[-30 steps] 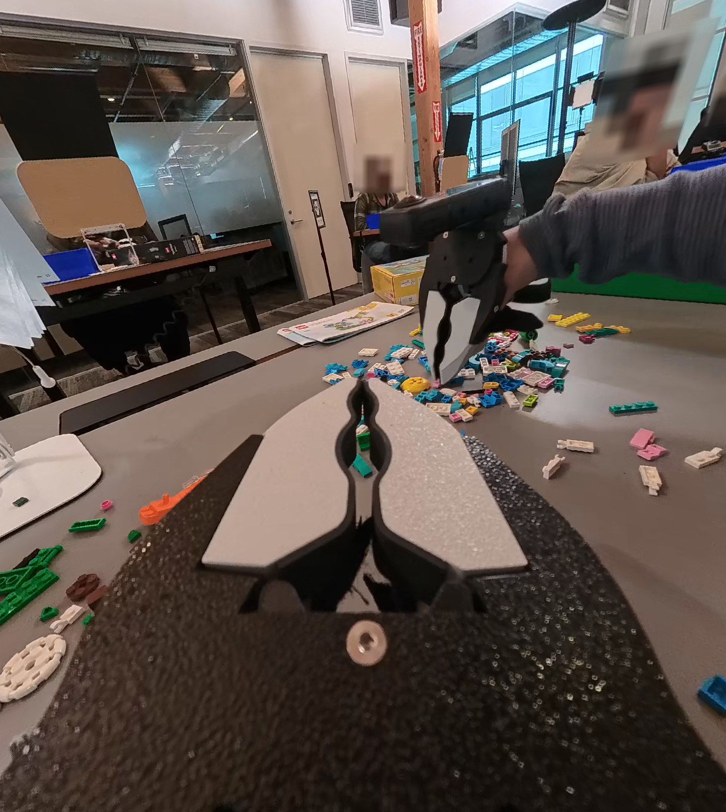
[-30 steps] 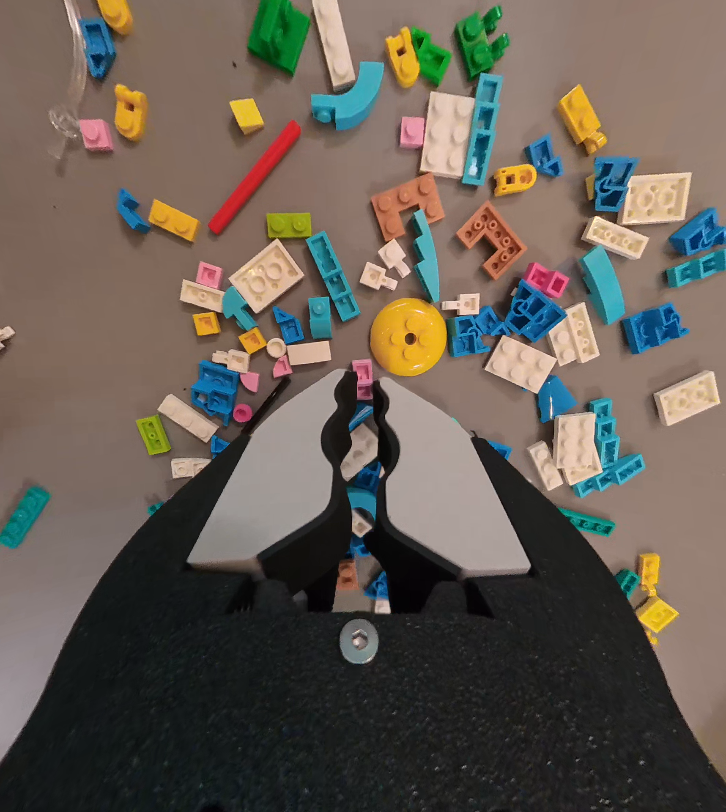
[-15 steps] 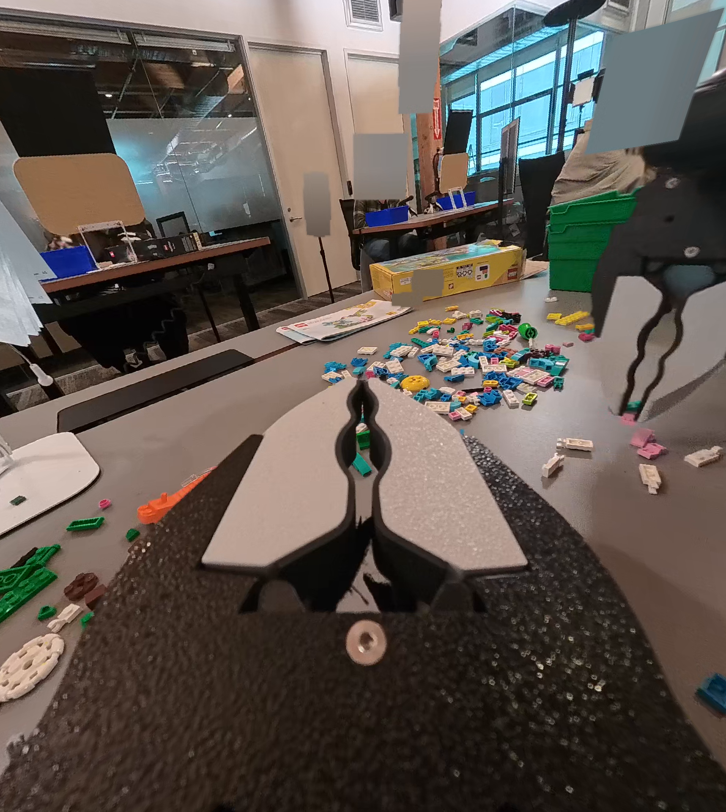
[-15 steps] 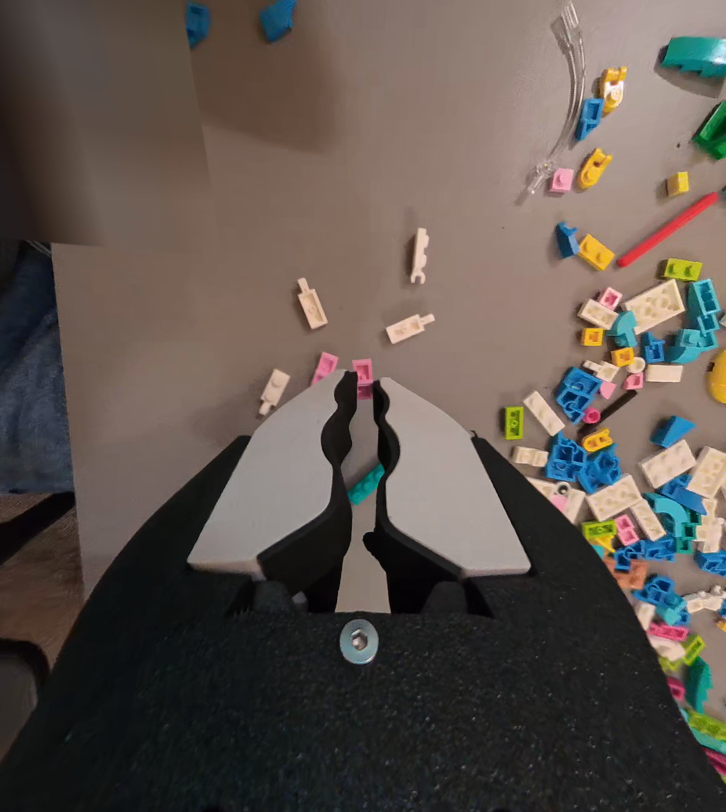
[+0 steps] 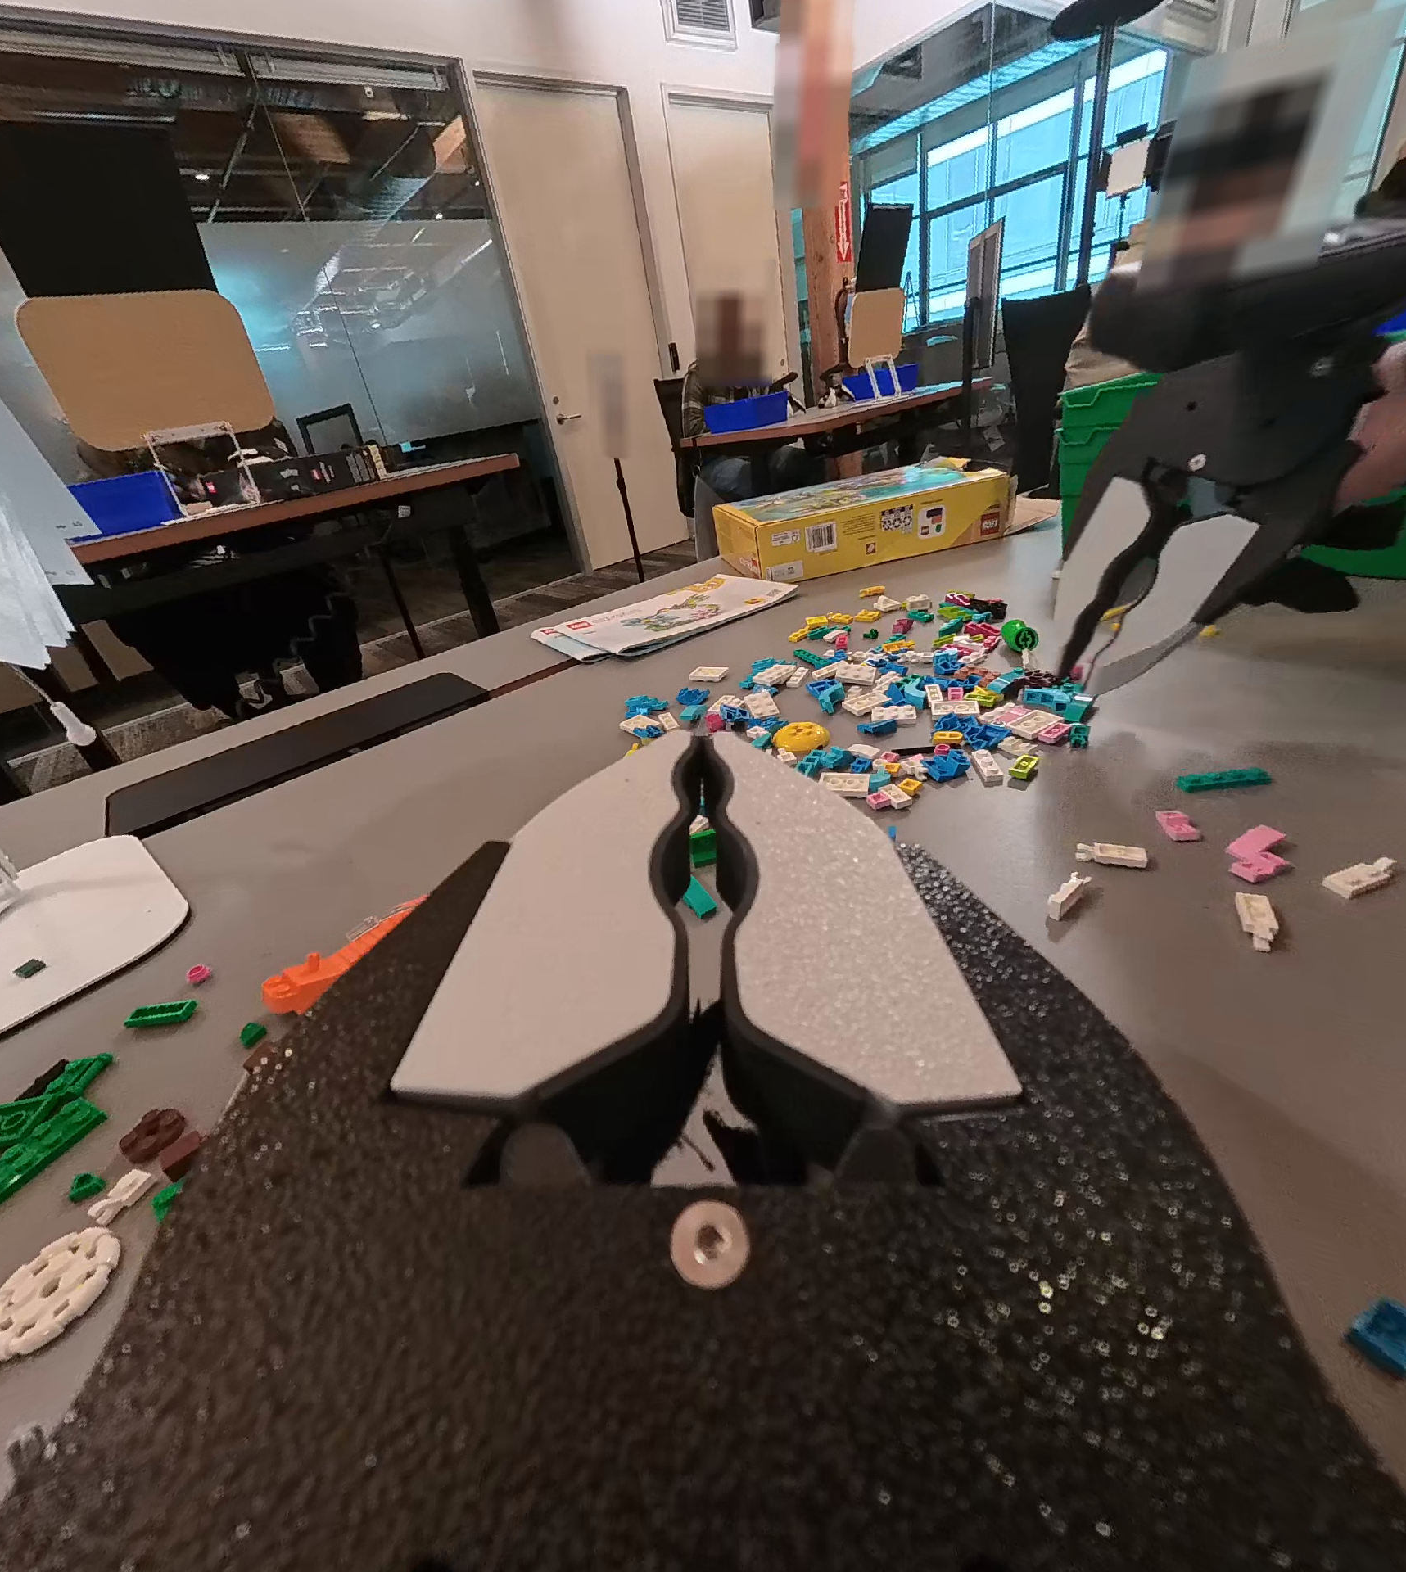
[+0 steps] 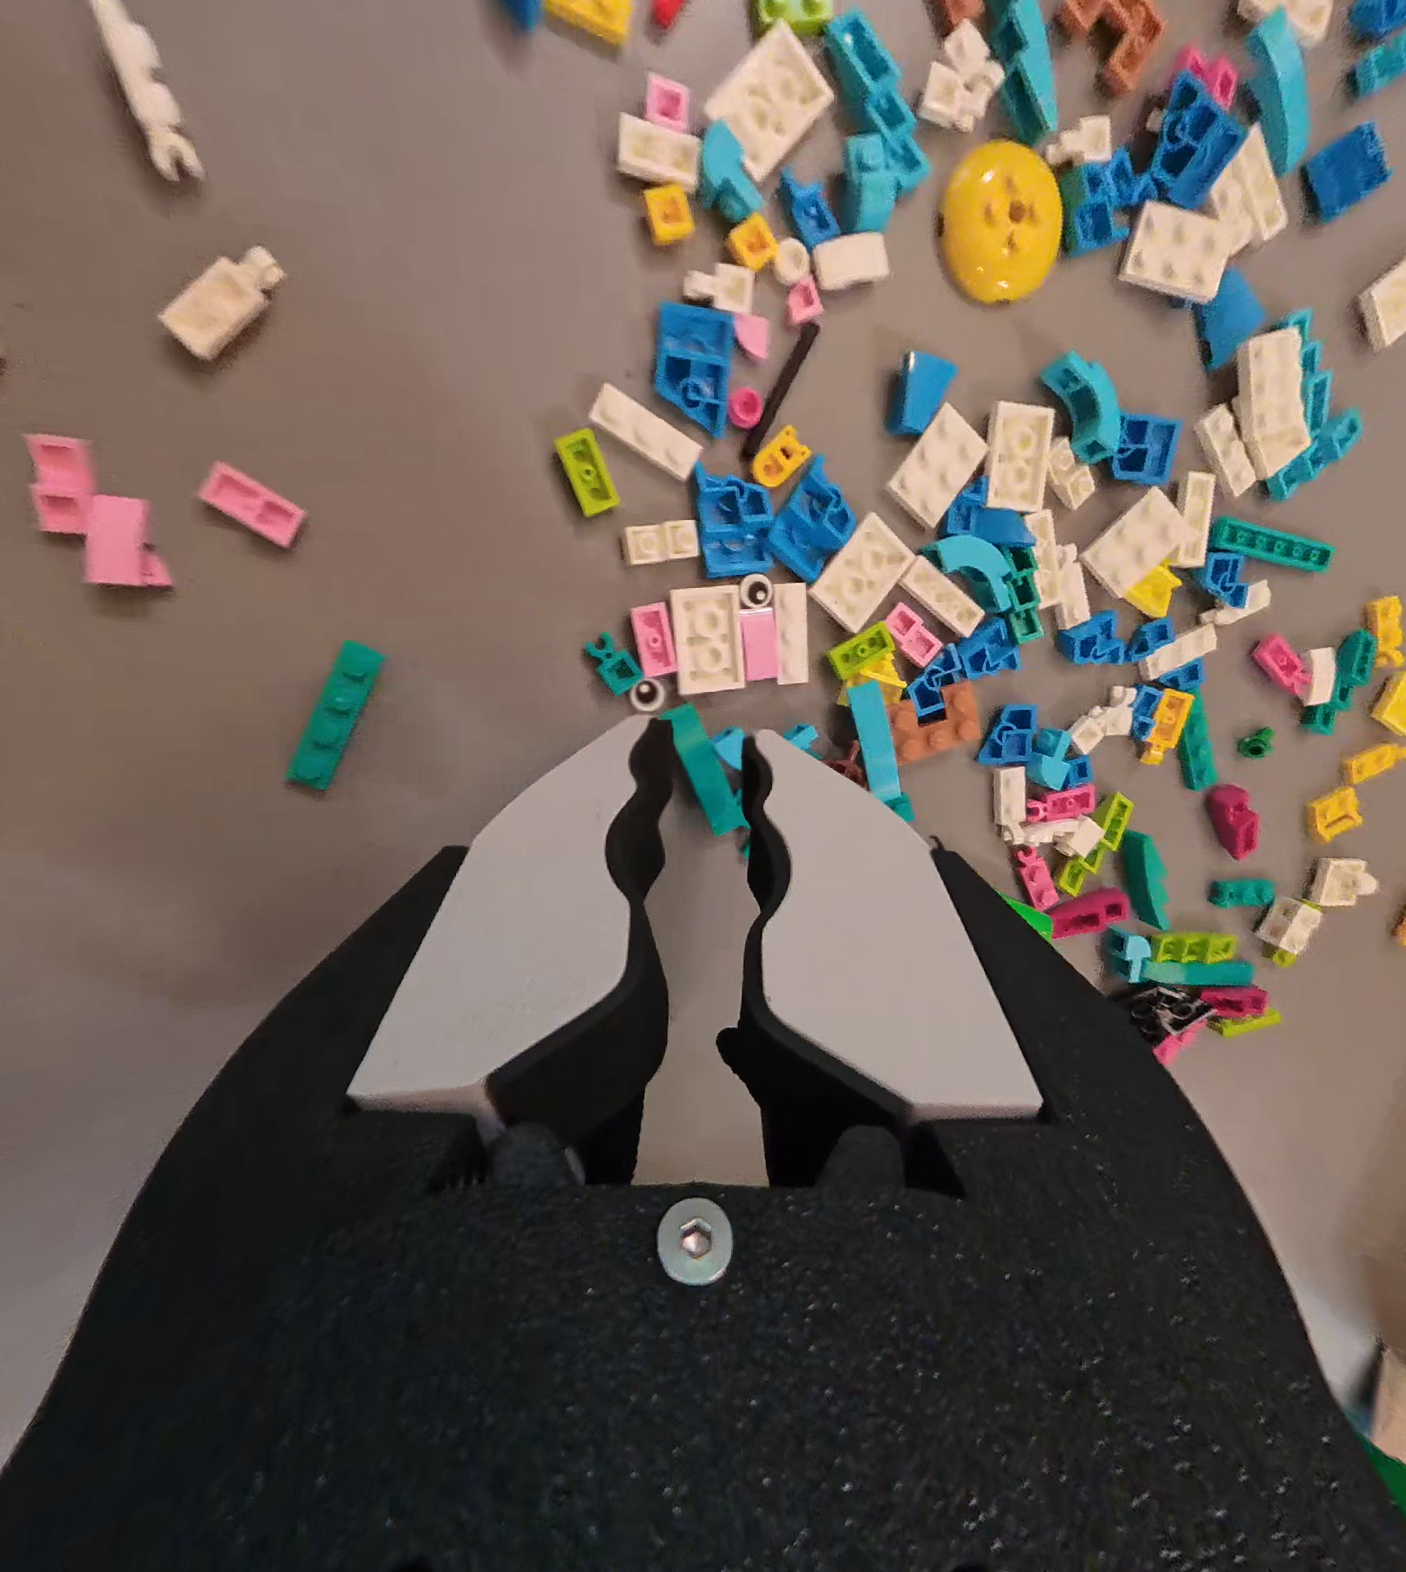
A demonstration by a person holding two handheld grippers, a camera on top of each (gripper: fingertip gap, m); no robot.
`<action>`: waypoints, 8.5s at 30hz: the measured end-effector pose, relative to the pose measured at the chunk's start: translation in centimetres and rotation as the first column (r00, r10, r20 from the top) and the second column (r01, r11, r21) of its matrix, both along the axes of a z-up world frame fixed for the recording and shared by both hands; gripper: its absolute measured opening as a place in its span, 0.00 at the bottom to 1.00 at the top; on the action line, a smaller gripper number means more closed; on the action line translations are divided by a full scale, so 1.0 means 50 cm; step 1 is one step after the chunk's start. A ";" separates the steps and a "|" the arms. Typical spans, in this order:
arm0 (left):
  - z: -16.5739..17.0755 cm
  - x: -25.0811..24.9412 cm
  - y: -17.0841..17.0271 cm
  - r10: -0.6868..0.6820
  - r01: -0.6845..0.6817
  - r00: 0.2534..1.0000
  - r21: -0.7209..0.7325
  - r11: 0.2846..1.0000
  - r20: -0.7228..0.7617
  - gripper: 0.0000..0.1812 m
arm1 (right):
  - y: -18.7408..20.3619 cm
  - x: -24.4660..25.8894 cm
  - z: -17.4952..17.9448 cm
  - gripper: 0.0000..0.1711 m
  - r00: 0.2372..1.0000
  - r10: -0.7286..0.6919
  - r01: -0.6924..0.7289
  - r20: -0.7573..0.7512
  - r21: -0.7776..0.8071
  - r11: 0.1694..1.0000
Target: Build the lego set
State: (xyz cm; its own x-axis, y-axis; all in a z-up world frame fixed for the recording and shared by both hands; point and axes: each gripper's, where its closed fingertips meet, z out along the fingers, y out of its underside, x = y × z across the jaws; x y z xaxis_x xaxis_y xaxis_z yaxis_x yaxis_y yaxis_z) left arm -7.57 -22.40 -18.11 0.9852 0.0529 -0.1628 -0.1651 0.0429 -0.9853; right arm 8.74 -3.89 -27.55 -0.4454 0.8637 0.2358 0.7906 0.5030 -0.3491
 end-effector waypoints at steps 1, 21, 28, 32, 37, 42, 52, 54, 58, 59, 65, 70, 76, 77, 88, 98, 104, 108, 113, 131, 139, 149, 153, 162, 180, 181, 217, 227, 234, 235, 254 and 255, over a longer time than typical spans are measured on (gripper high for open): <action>0.000 0.000 0.000 0.000 0.000 1.000 0.001 1.000 0.000 0.00 | 0.004 -0.002 -0.005 0.08 1.000 -0.011 0.011 0.012 -0.023 1.000; 0.001 -0.001 -0.001 -0.003 0.003 1.000 0.003 1.000 0.010 0.00 | 0.014 -0.039 -0.037 0.06 0.993 0.054 -0.037 0.101 -0.161 0.986; -0.001 -0.002 0.000 -0.003 0.003 1.000 -0.001 1.000 0.013 0.00 | 0.007 -0.047 -0.037 0.06 0.995 0.067 -0.052 0.074 -0.184 0.981; -0.001 -0.002 0.000 -0.003 0.003 1.000 -0.002 1.000 0.014 0.00 | 0.006 -0.054 -0.037 0.05 0.995 0.076 -0.064 0.059 -0.184 0.981; -0.001 -0.002 0.000 -0.004 0.004 1.000 -0.002 1.000 0.017 0.00 | 0.001 -0.049 -0.011 0.04 0.997 0.077 -0.071 0.029 -0.180 0.981; -0.001 -0.001 0.001 -0.005 0.005 1.000 -0.002 1.000 0.017 0.00 | -0.132 -0.015 0.025 0.04 0.974 0.225 -0.200 0.031 -0.356 0.913; -0.002 -0.001 0.001 -0.006 0.006 1.000 -0.005 1.000 0.014 0.00 | -0.227 0.005 -0.013 0.09 0.925 0.363 -0.333 0.110 -0.221 0.917; -0.002 -0.001 0.000 -0.006 0.006 1.000 -0.004 1.000 0.014 0.00 | -0.214 -0.003 -0.001 0.11 0.939 0.336 -0.316 0.077 -0.198 0.928; -0.001 0.001 0.001 -0.007 0.007 1.000 -0.004 1.000 0.010 0.00 | -0.151 -0.051 0.056 0.15 0.964 0.191 -0.216 -0.187 -0.127 0.968; -0.001 0.001 0.001 -0.007 0.007 1.000 -0.005 1.000 0.008 0.00 | -0.131 -0.067 0.074 0.16 0.947 0.143 -0.180 -0.289 -0.106 0.978; -0.003 0.003 0.001 -0.004 0.004 1.000 -0.010 1.000 -0.007 0.00 | 0.041 -0.099 0.128 0.16 0.646 -0.153 0.226 -0.748 -0.004 0.974; -0.001 0.004 0.002 -0.004 0.004 1.000 -0.006 1.000 -0.014 0.00 | 0.139 -0.052 0.136 0.15 0.492 -0.236 0.461 -0.838 0.020 0.887; -0.001 0.007 0.003 0.001 -0.002 0.999 -0.007 1.000 -0.041 0.00 | 0.201 0.020 0.153 0.05 0.289 -0.330 0.681 -0.899 -0.049 0.731; -0.002 0.006 0.004 0.002 -0.002 0.999 -0.009 1.000 -0.041 0.00 | 0.204 0.024 0.155 0.04 0.276 -0.332 0.690 -0.902 -0.055 0.722; -0.009 0.066 0.011 -0.124 0.120 0.975 -0.033 0.992 -0.182 0.00 | 0.202 0.024 0.159 0.02 0.262 -0.312 0.683 -0.913 -0.053 0.729; -0.022 0.104 0.016 -0.150 0.136 0.914 -0.063 0.989 -0.377 0.00 | 0.194 0.017 0.157 0.00 0.287 -0.290 0.661 -0.913 -0.030 0.750; -0.021 0.105 0.015 -0.146 0.134 0.911 -0.058 0.989 -0.386 0.00 | 0.190 0.014 0.157 0.00 0.292 -0.281 0.650 -0.914 -0.025 0.759; -0.022 0.111 0.015 -0.140 0.127 0.892 -0.061 0.990 -0.430 0.00 | 0.188 0.013 0.158 0.00 0.292 -0.276 0.645 -0.916 -0.024 0.764; -0.042 0.123 0.021 -0.168 0.124 0.873 -0.125 0.984 -0.459 0.00 | 0.185 0.011 0.158 0.00 0.287 -0.278 0.630 -0.917 -0.038 0.775; -0.034 0.117 0.020 -0.144 0.112 0.884 -0.097 0.989 -0.445 0.00 | 0.188 0.009 0.153 0.00 0.293 -0.288 0.627 -0.912 -0.045 0.778; -0.034 0.117 0.020 -0.145 0.113 0.883 -0.099 0.989 -0.446 0.00 | 0.186 0.005 0.150 0.00 0.311 -0.278 0.622 -0.909 -0.027 0.783; -0.021 0.103 0.015 -0.130 0.112 0.919 -0.069 0.991 -0.373 0.00 | 0.196 0.010 0.147 0.00 0.304 -0.292 0.642 -0.907 -0.031 0.766; -0.016 0.096 0.014 -0.120 0.107 0.932 -0.055 0.993 -0.343 0.00 | 0.197 0.010 0.146 0.00 0.309 -0.288 0.647 -0.906 -0.022 0.763; -0.014 0.091 0.014 -0.112 0.101 0.939 -0.049 0.994 -0.324 0.00 | 0.194 0.008 0.147 0.00 0.314 -0.280 0.639 -0.907 -0.016 0.769; -0.017 0.090 0.015 -0.116 0.102 0.941 -0.061 0.993 -0.319 0.00 | -0.044 -0.149 -0.013 0.03 0.956 0.137 -0.169 -0.260 -0.106 0.980; -0.017 0.090 0.015 -0.116 0.102 0.941 -0.062 0.993 -0.318 0.00 | -0.048 -0.151 -0.015 0.03 0.958 0.174 -0.201 -0.227 -0.102 0.974; -0.023 0.091 0.017 -0.127 0.106 0.940 -0.081 0.991 -0.318 0.00 | -0.045 -0.150 -0.032 0.03 0.864 0.456 -0.431 0.211 -0.156 0.889; -0.024 0.092 0.017 -0.129 0.108 0.939 -0.083 0.991 -0.319 0.00 | -0.039 -0.166 -0.030 0.06 0.881 0.430 -0.411 0.197 -0.130 0.902; -0.025 0.092 0.017 -0.131 0.109 0.939 -0.086 0.990 -0.319 0.00 | -0.042 -0.181 -0.036 0.10 0.885 0.429 -0.412 0.180 -0.125 0.903; -0.025 0.092 0.018 -0.131 0.109 0.939 -0.086 0.990 -0.319 0.00 | -0.042 -0.181 -0.037 0.10 0.885 0.430 -0.413 0.180 -0.127 0.902; -0.026 0.093 0.019 -0.134 0.111 0.938 -0.088 0.990 -0.319 0.00 | -0.077 -0.141 0.000 0.04 0.907 0.419 -0.419 0.047 -0.017 0.908; -0.026 0.093 0.019 -0.134 0.111 0.938 -0.089 0.990 -0.318 0.00 | -0.072 -0.144 -0.002 0.04 0.914 0.402 -0.402 0.043 -0.019 0.915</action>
